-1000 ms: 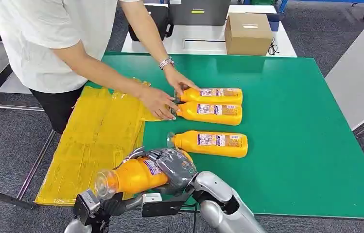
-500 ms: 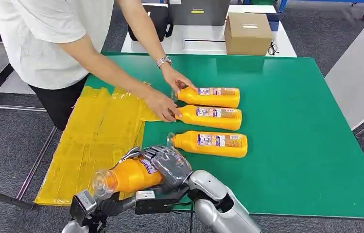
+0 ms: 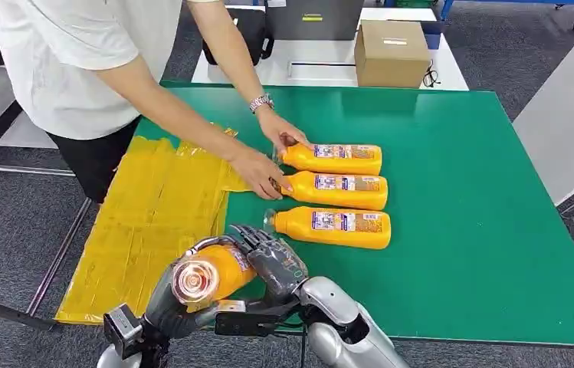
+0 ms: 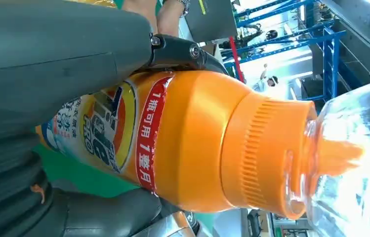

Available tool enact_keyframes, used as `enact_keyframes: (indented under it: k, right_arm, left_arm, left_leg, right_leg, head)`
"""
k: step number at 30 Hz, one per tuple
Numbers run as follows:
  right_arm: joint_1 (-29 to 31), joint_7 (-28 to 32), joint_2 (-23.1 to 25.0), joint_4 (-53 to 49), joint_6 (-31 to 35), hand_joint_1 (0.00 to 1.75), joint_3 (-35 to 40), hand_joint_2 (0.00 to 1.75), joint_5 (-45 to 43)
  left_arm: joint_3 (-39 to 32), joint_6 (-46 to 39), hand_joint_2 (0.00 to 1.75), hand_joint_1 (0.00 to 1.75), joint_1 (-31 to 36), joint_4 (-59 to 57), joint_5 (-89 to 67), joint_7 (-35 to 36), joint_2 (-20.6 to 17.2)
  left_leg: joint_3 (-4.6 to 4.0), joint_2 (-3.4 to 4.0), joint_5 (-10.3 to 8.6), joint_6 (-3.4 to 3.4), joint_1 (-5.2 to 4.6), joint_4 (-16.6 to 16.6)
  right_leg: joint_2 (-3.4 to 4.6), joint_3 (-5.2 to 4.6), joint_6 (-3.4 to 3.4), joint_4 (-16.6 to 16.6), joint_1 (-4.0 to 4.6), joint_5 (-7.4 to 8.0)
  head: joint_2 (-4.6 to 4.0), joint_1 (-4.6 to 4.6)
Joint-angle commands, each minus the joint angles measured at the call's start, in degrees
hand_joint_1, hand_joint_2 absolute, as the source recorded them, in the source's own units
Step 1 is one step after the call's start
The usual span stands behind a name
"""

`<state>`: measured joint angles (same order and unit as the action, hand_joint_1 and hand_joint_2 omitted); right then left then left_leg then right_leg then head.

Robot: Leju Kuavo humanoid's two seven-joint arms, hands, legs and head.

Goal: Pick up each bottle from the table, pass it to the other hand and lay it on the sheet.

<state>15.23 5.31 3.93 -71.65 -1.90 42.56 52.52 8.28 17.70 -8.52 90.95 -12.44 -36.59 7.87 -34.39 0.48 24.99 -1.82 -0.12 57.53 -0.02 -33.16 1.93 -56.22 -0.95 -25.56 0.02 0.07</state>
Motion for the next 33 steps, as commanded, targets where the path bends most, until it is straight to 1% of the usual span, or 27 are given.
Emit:
enact_keyframes:
  k: [1, 2, 3, 5, 6, 7, 9, 10, 11, 12, 13, 15, 16, 17, 18, 19, 21, 22, 23, 25, 27, 28, 29, 31, 32, 33]
  right_arm:
    - [1.83, -2.52, -2.26, 6.55, -0.06, 0.0, -2.78, 1.75, 0.98]
    - [1.78, -2.66, -2.3, 6.48, 0.19, 0.0, -3.22, 1.75, 1.21]
    - [1.8, -3.1, -2.35, 6.47, 0.64, 0.0, -3.88, 1.75, 1.47]
    - [1.83, -3.6, -2.22, 6.54, 1.03, 0.0, -5.31, 1.75, 1.85]
    - [1.65, -3.81, -2.42, 6.46, 1.12, 0.0, -5.75, 1.75, 2.09]
    - [1.35, -3.83, -2.48, 6.4, 1.14, 0.0, -6.07, 1.75, 2.22]
    - [0.15, -3.58, -3.18, 5.72, 1.5, 0.0, -6.38, 1.75, 2.69]
    - [-0.02, -3.4, -3.29, 5.56, 1.78, 0.0, -6.45, 1.75, 2.69]
    - [-0.08, -3.34, -3.44, 5.56, 1.82, 0.0, -6.48, 1.75, 2.73]
    - [-0.18, -3.36, -3.39, 5.53, 1.74, 0.0, -6.81, 1.75, 2.72]
    - [-0.13, -3.36, -3.35, 5.59, 1.83, 0.0, -6.94, 1.75, 2.8]
    - [-0.02, -4.84, -3.14, 5.69, 3.58, 0.0, -7.92, 1.75, 4.3]
    - [-0.02, -5.42, -3.1, 5.58, 4.49, 0.0, -8.31, 1.75, 5.07]
    - [-0.06, -6.18, -3.08, 5.08, 5.26, 0.0, -9.04, 1.75, 5.76]
    - [-0.32, -7.2, -2.97, 4.2, 6.45, 0.0, -10.18, 1.75, 6.48]
    - [-0.46, -7.62, -3.0, 3.59, 7.17, 0.0, -10.6, 1.75, 7.14]
    - [-1.39, -8.67, -2.99, 1.22, 8.15, 0.0, -12.8, 1.75, 8.17]
    - [-1.75, -8.77, -3.14, 0.54, 8.33, 0.0, -13.33, 1.75, 8.33]
    - [-2.44, -8.77, -3.32, -0.74, 8.39, 0.0, -14.51, 1.75, 8.38]
    - [-3.16, -9.09, -3.41, -2.25, 8.75, 0.0, -16.26, 1.75, 9.08]
    - [-3.26, -9.44, -2.91, -3.51, 8.88, 0.0, -18.44, 1.75, 10.12]
    - [-3.45, -9.32, -2.8, -3.93, 8.9, 0.0, -18.98, 1.75, 10.51]
    - [-3.57, -9.24, -2.83, -4.0, 8.77, 0.0, -19.0, 1.75, 10.71]
    - [-4.11, -9.13, -2.66, -4.38, 8.6, 0.0, -19.21, 1.75, 11.11]
    - [-4.28, -9.09, -2.53, -4.38, 8.58, 0.0, -19.2, 1.75, 11.2]
    - [-4.48, -8.73, -2.21, -4.34, 8.35, 0.0, -19.42, 1.75, 11.64]
  left_arm:
    - [4.26, 1.84, 1.75, 1.2, 0.63, 1.47, 1.0, -1.86, 0.51]
    - [4.28, 2.0, 1.75, 1.43, 0.53, 1.51, 1.22, -2.27, 0.42]
    - [4.29, 2.03, 1.75, 1.48, 0.52, 1.58, 1.3, -2.76, 0.35]
    - [4.19, 2.41, 1.75, 1.47, 0.63, 1.6, 1.48, -2.91, 0.41]
    - [4.12, 2.4, 1.75, 1.5, 0.64, 1.5, 1.54, -2.94, 0.46]
    - [4.14, 2.5, 1.75, 1.57, 0.6, 1.43, 1.58, -2.98, 0.46]
    - [4.09, 2.54, 1.75, 1.61, 0.2, 1.31, 1.93, -3.27, 0.45]
    - [4.11, 2.49, 1.75, 1.68, 0.1, 1.39, 1.88, -3.4, 0.44]
    - [4.14, 2.5, 1.75, 1.66, 0.05, 1.42, 1.88, -3.4, 0.46]
    - [4.14, 2.77, 1.75, 1.59, -0.09, 1.72, 1.89, -3.41, 0.53]
    - [4.12, 2.83, 1.75, 1.59, -0.1, 1.88, 1.88, -3.41, 0.6]
    - [4.14, 3.1, 1.75, 1.55, -0.2, 2.73, 1.88, -3.41, 0.77]
    - [4.13, 2.87, 1.75, 1.57, -0.4, 3.46, 1.72, -3.41, 0.82]
    - [4.23, 2.64, 1.75, 1.5, -0.86, 4.6, 1.71, -3.41, 0.76]
    - [4.25, 2.56, 1.75, 1.54, -1.36, 5.7, 2.01, -3.41, 0.63]
    - [4.15, 2.65, 1.75, 1.54, -1.66, 6.26, 2.45, -3.41, 0.64]
    - [3.89, 3.3, 1.75, 1.52, -3.16, 8.63, 4.25, -3.41, 0.4]
    - [3.84, 3.29, 1.75, 1.5, -3.58, 9.15, 4.37, -3.41, 0.35]
    - [3.75, 3.13, 1.75, 1.52, -4.22, 10.06, 4.36, -3.41, 0.3]
    - [3.45, 3.21, 1.75, 1.52, -4.62, 11.05, 4.69, -3.41, 0.43]
    - [2.78, 3.2, 1.75, 1.5, -4.81, 11.92, 4.7, -3.41, 0.97]
    - [2.47, 3.24, 1.75, 1.5, -5.05, 12.19, 4.58, -3.41, 1.2]
    - [2.38, 3.23, 1.75, 1.54, -5.18, 12.23, 4.5, -3.41, 1.26]
    - [2.3, 3.34, 1.75, 1.54, -5.41, 12.41, 4.26, -3.41, 1.44]
    - [2.24, 3.36, 1.75, 1.48, -5.39, 12.4, 4.2, -3.41, 1.46]
    - [2.06, 3.49, 1.75, 1.54, -5.37, 12.38, 4.05, -3.41, 1.72]
  left_leg:
    - [0.13, -0.21, 0.03, 0.05, 0.07, 0.0]
    - [0.12, -0.22, 0.02, 0.05, 0.06, -0.01]
    - [0.08, -0.18, 0.0, 0.03, 0.05, -0.02]
    - [0.1, -0.2, 0.01, 0.04, 0.05, -0.01]
    - [0.08, -0.19, 0.0, 0.04, 0.05, -0.02]
    - [0.12, -0.23, 0.02, 0.06, 0.08, 0.01]
    - [0.1, -0.22, 0.0, 0.04, 0.04, -0.02]
    - [0.16, -0.29, 0.01, 0.05, 0.09, -0.02]
    - [0.13, -0.25, 0.0, 0.04, 0.04, -0.04]
    - [0.09, -0.18, 0.0, 0.03, 0.04, -0.03]
    - [0.19, -0.25, 0.03, 0.06, 0.1, -0.03]
    - [0.09, -0.19, 0.0, 0.03, 0.05, -0.02]
    - [0.13, -0.23, 0.04, 0.05, 0.09, 0.01]
    - [0.1, -0.2, 0.03, 0.04, 0.07, 0.02]
    - [0.06, -0.23, 0.01, 0.03, 0.06, 0.0]
    - [0.15, -0.4, 0.03, 0.02, 0.04, 0.01]
    - [-0.09, -0.22, 0.03, 0.01, 0.05, 0.05]
    - [0.0, -0.1, 0.1, 0.06, 0.05, 0.07]
    - [0.0, -0.25, 0.06, 0.04, -0.12, 0.0]
    - [0.08, -0.42, 0.07, 0.07, -0.03, 0.04]
    - [-0.03, -0.41, 0.03, 0.03, -0.09, 0.04]
    - [0.01, -0.38, 0.07, 0.05, -0.03, 0.08]
    - [0.02, -0.35, 0.06, 0.04, -0.08, 0.06]
    - [0.07, -0.37, 0.06, 0.07, -0.03, 0.05]
    - [0.03, -0.41, 0.03, 0.04, -0.07, 0.02]
    - [0.11, -0.43, 0.07, 0.07, -0.01, 0.04]
  right_leg:
    - [-0.18, 0.24, -0.05, 0.08, 0.07, -0.06]
    - [-0.19, 0.23, -0.04, 0.1, 0.06, -0.05]
    - [-0.16, 0.17, -0.03, 0.08, 0.05, -0.03]
    - [-0.18, 0.19, -0.04, 0.08, 0.05, -0.04]
    - [-0.17, 0.18, -0.03, 0.09, 0.05, -0.03]
    - [-0.2, 0.24, -0.05, 0.09, 0.08, -0.05]
    - [-0.2, 0.2, -0.03, 0.09, 0.04, -0.04]
    - [-0.26, 0.3, -0.05, 0.13, 0.09, -0.05]
    - [-0.23, 0.25, -0.03, 0.13, 0.04, -0.04]
    - [-0.16, 0.19, -0.02, 0.1, 0.04, -0.03]
    - [-0.22, 0.33, -0.05, 0.16, 0.1, -0.05]
    - [-0.16, 0.18, -0.03, 0.1, 0.05, -0.03]
    - [-0.2, 0.27, -0.04, 0.12, 0.09, -0.05]
    - [-0.17, 0.21, -0.04, 0.08, 0.06, -0.05]
    - [-0.22, 0.2, -0.03, 0.07, 0.06, -0.04]
    - [-0.37, 0.36, -0.03, 0.1, 0.01, -0.09]
    - [-0.15, 0.12, -0.02, 0.02, 0.02, 0.01]
    - [-0.02, 0.19, -0.07, 0.03, 0.06, -0.01]
    - [-0.15, 0.16, -0.04, 0.04, -0.07, -0.03]
    - [-0.33, 0.3, -0.06, 0.09, 0.02, -0.09]
    - [-0.29, 0.15, -0.03, 0.05, -0.03, -0.06]
    - [-0.24, 0.2, -0.05, 0.05, 0.02, -0.07]
    - [-0.22, 0.18, -0.04, 0.04, -0.03, -0.06]
    - [-0.24, 0.25, -0.07, 0.07, 0.03, -0.07]
    - [-0.27, 0.21, -0.05, 0.07, -0.01, -0.06]
    - [-0.28, 0.32, -0.08, 0.09, 0.04, -0.08]
  head:
    - [0.0, -0.02]
    - [0.0, -0.02]
    - [0.0, -0.02]
    - [0.0, -0.02]
    - [0.0, -0.02]
    - [0.0, -0.02]
    - [0.0, -0.02]
    - [0.0, -0.02]
    - [0.0, -0.02]
    - [0.0, 0.0]
    - [0.0, -0.04]
    - [0.0, -0.02]
    - [0.0, -0.02]
    - [0.0, -0.09]
    - [0.0, -0.09]
    - [0.0, 0.07]
    - [0.0, 0.09]
    - [0.0, 0.02]
    - [0.0, 0.0]
    - [0.0, 0.04]
    - [0.0, 0.02]
    - [0.0, 0.04]
    - [0.0, 0.02]
    - [0.0, 0.02]
    - [0.0, 0.02]
    - [0.0, 0.04]
